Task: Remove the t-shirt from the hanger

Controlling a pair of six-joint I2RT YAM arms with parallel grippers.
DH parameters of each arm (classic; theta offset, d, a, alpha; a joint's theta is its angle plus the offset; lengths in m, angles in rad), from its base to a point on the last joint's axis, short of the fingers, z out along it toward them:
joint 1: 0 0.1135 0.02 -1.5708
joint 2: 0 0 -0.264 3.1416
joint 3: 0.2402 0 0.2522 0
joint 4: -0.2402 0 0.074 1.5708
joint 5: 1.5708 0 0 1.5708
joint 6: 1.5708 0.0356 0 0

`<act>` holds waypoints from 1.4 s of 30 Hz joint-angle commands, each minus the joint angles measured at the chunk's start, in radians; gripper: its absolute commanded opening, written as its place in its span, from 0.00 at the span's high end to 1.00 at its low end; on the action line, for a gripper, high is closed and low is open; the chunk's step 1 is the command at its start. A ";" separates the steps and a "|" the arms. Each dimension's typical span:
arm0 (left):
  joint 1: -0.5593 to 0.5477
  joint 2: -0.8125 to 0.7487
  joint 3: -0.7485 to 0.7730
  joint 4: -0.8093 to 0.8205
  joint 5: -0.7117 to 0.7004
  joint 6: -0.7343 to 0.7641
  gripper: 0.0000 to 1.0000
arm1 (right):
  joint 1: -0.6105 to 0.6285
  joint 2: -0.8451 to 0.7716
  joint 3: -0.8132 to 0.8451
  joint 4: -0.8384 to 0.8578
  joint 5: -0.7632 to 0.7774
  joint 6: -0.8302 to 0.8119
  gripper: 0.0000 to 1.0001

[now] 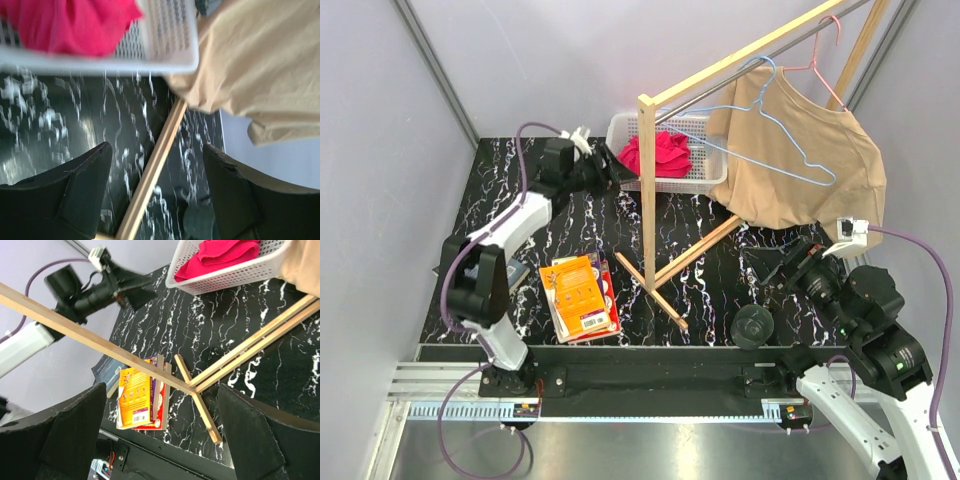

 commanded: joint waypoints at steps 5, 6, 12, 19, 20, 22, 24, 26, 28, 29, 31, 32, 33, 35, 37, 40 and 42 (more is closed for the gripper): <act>-0.013 -0.421 -0.337 0.104 0.041 0.018 0.23 | 0.000 -0.009 0.000 -0.055 0.110 -0.015 0.00; -0.013 -0.450 -0.367 0.101 0.044 0.020 0.23 | -0.001 0.000 0.003 -0.058 0.119 -0.024 0.00; -0.013 -0.682 -0.539 0.067 0.064 0.034 0.22 | -0.001 0.063 0.123 -0.101 0.263 -0.105 0.00; -0.012 -0.869 -0.603 -0.057 0.102 0.089 0.21 | -0.001 0.237 0.417 -0.184 0.571 -0.298 0.00; -0.013 -0.886 -0.612 -0.065 0.104 0.093 0.21 | -0.001 0.263 0.445 -0.182 0.638 -0.323 0.00; -0.012 -0.935 -0.623 -0.080 0.118 0.097 0.20 | 0.000 0.344 0.516 -0.170 0.708 -0.383 0.00; -0.012 -0.966 -0.640 -0.088 0.133 0.094 0.20 | -0.001 0.426 0.571 -0.142 0.786 -0.427 0.00; -0.012 -0.999 -0.657 -0.088 0.151 0.087 0.20 | -0.001 0.480 0.626 -0.118 0.812 -0.452 0.00; -0.013 -1.018 -0.662 -0.101 0.183 0.089 0.20 | -0.001 0.553 0.663 -0.075 0.849 -0.484 0.00; -0.013 -1.026 -0.660 -0.109 0.188 0.096 0.20 | -0.006 0.577 0.709 -0.063 0.861 -0.493 0.00; -0.013 -1.041 -0.660 -0.134 0.199 0.103 0.20 | -0.039 0.657 0.765 -0.044 0.845 -0.509 0.00; -0.013 -1.056 -0.654 -0.141 0.202 0.112 0.20 | -0.112 0.684 0.827 -0.044 0.766 -0.504 0.00; -0.015 -1.061 -0.651 -0.160 0.206 0.116 0.20 | -0.171 0.735 0.851 -0.044 0.709 -0.481 0.00; -0.015 -1.069 -0.636 -0.181 0.213 0.129 0.20 | -0.290 0.783 0.919 -0.042 0.577 -0.467 0.00; -0.013 -1.082 -0.625 -0.207 0.217 0.130 0.20 | -0.328 0.847 0.957 -0.042 0.550 -0.495 0.00; -0.013 -1.093 -0.611 -0.218 0.231 0.127 0.20 | -0.423 0.898 0.981 -0.038 0.449 -0.510 0.00; -0.016 -1.093 -0.599 -0.235 0.240 0.129 0.20 | -0.545 0.906 0.947 -0.021 0.321 -0.496 0.00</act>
